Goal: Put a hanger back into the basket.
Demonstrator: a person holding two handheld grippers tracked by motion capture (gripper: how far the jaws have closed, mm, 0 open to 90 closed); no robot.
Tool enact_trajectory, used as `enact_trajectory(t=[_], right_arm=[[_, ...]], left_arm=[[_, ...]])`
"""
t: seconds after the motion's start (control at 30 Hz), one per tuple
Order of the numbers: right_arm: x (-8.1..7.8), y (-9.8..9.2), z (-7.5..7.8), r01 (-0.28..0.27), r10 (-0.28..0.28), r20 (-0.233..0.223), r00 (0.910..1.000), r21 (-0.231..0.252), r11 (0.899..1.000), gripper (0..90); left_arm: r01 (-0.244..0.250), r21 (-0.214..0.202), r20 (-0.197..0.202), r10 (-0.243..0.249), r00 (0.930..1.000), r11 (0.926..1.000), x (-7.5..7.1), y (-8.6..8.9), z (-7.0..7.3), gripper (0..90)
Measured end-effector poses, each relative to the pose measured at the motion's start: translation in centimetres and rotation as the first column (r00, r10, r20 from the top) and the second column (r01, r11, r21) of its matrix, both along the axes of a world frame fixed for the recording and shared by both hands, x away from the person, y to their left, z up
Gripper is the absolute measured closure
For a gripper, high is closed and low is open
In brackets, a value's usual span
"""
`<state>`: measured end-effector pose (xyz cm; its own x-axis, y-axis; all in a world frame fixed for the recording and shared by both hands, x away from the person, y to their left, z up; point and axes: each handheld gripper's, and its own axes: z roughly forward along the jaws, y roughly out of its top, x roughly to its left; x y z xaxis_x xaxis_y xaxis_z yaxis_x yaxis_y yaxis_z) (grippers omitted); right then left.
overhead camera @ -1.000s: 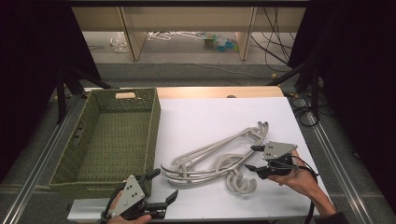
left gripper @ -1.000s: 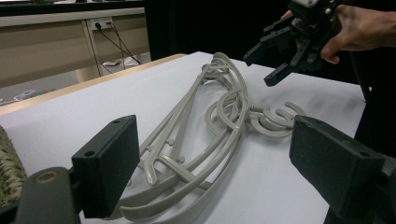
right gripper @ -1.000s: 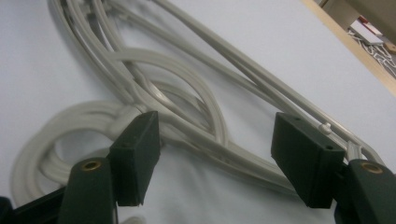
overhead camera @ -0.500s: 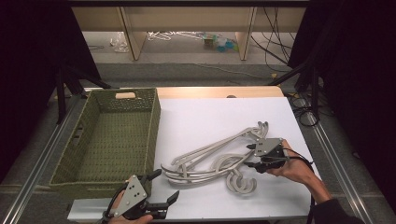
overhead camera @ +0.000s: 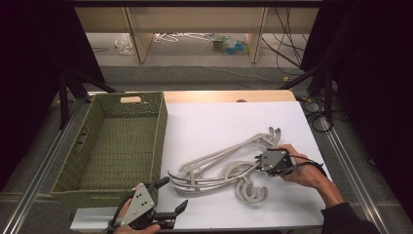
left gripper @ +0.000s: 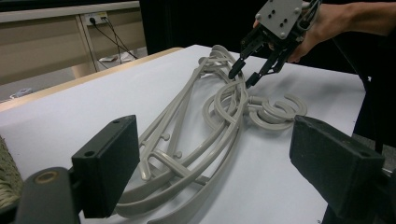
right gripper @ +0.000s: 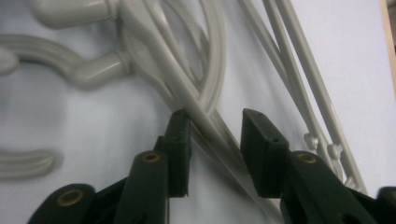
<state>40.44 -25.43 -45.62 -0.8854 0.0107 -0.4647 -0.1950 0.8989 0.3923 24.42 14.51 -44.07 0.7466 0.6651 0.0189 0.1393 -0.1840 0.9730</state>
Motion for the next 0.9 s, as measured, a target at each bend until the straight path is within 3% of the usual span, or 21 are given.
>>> enact_trajectory(t=[0.13, 0.17, 0.27, 0.3, 0.33, 0.37, 0.4, 0.43, 0.5, 0.53, 0.57, 0.6, 0.63, 0.67, 0.7, 0.73, 0.83, 0.87, 0.9], right_arm=[[-0.4, 0.1, 0.5, -0.065, 0.066, 0.031, 0.9974, -0.041, 0.997, 70.1], [-0.5, 0.2, 0.9, -0.084, 0.087, 0.042, 0.9954, -0.056, 0.995, 71.2], [-0.7, 0.3, 1.4, -0.146, 0.152, 0.056, 0.9868, -0.088, 0.985, 74.6], [-1.0, 0.3, 1.5, -0.140, 0.144, 0.035, 0.9890, -0.090, 0.986, 76.0], [-0.9, 0.4, 1.6, -0.174, 0.179, 0.045, 0.9828, -0.094, 0.980, 76.9], [-1.0, 0.4, 1.9, -0.166, 0.173, 0.057, 0.9832, -0.111, 0.980, 77.6], [-1.2, 0.5, 2.0, -0.160, 0.164, 0.036, 0.9858, -0.093, 0.983, 78.0], [-1.1, 0.4, 2.5, -0.194, 0.200, 0.053, 0.9783, -0.107, 0.975, 78.5], [-1.6, 0.2, 3.1, -0.143, 0.146, 0.034, 0.9887, -0.079, 0.987, 79.0], [-1.7, 0.2, 3.3, -0.134, 0.137, 0.042, 0.9897, -0.062, 0.989, 79.3], [-1.5, 0.3, 3.7, -0.196, 0.198, 0.049, 0.9790, -0.045, 0.980, 79.6], [-2.0, 0.2, 4.0, -0.138, 0.139, 0.028, 0.9898, -0.049, 0.989, 79.9], [-2.0, 0.2, 4.2, -0.141, 0.142, 0.032, 0.9893, -0.039, 0.989, 80.1], [-2.0, 0.2, 4.5, -0.157, 0.158, 0.029, 0.9871, -0.027, 0.987, 80.2], [-1.7, 0.4, 4.7, -0.205, 0.205, 0.050, 0.9774, -0.013, 0.979, 80.2], [-1.8, 0.3, 4.9, -0.211, 0.211, 0.048, 0.9762, -0.010, 0.977, 80.2], [-2.1, 0.2, 5.2, -0.192, 0.192, 0.018, 0.9813, -0.012, 0.981, 80.2], [-2.5, 0.0, 5.3, -0.130, 0.131, 0.023, 0.9912, -0.009, 0.991, 80.2], [-2.3, 0.1, 5.4, -0.149, 0.149, 0.023, 0.9885, -0.010, 0.989, 80.2]], left_arm=[[0.009, 0.015, 0.018, -0.009, 0.9998, 0.9998, 0.1, 0.1, 0.1, 16.0], [0.005, 0.004, 0.004, -0.005, 1.0000, 1.0000, 0.0, 0.0, 0.0, 16.0], [-0.002, -0.006, 0.010, 0.002, 0.9999, 1.0000, 0.0, 0.2, 0.2, 16.0], [0.001, -0.021, 0.011, -0.001, 0.9999, 0.9998, 0.0, 0.2, 0.1, 16.0], [-0.004, -0.012, 0.014, 0.004, 0.9999, 0.9999, 0.1, 0.3, 0.1, 16.0], [-0.005, -0.011, 0.014, 0.005, 0.9999, 0.9999, 0.1, 0.3, 0.1, 16.0], [-0.008, 0.009, 0.018, 0.007, 0.9998, 0.9999, 0.1, 0.4, 0.2, 16.0], [-0.015, -0.009, 0.005, 0.015, 0.9999, 0.9999, 0.0, 0.3, 0.1, 16.0], [-0.008, 0.007, 0.014, 0.008, 0.9999, 0.9999, 0.0, 0.1, 0.1, 16.1], [-0.003, 0.001, 0.013, 0.003, 0.9999, 1.0000, 0.0, -0.1, 0.1, 16.1], [0.001, 0.022, 0.023, -0.001, 0.9997, 0.9998, 0.0, -0.1, 0.2, 16.0], [-0.004, 0.013, 0.017, 0.003, 0.9999, 0.9999, 0.0, -0.3, 0.2, 16.1], [-0.003, 0.023, 0.028, 0.003, 0.9996, 0.9997, 0.0, -0.4, 0.2, 16.1], [-0.007, 0.021, 0.032, 0.006, 0.9995, 0.9998, 0.1, -0.6, 0.2, 16.1], [-0.014, 0.039, 0.040, 0.013, 0.9991, 0.9991, 0.3, -0.7, 0.2, 16.3], [-0.024, 0.044, 0.039, 0.022, 0.9990, 0.9987, 0.5, -1.1, 0.2, 16.4], [-0.041, 0.080, 0.056, 0.037, 0.9977, 0.9960, 1.3, -2.3, 0.2, 16.9], [-0.042, 0.099, 0.061, 0.036, 0.9975, 0.9942, 1.5, -2.8, 0.1, 17.2], [-0.044, 0.108, 0.068, 0.037, 0.9970, 0.9932, 1.7, -3.2, 0.1, 17.6]])
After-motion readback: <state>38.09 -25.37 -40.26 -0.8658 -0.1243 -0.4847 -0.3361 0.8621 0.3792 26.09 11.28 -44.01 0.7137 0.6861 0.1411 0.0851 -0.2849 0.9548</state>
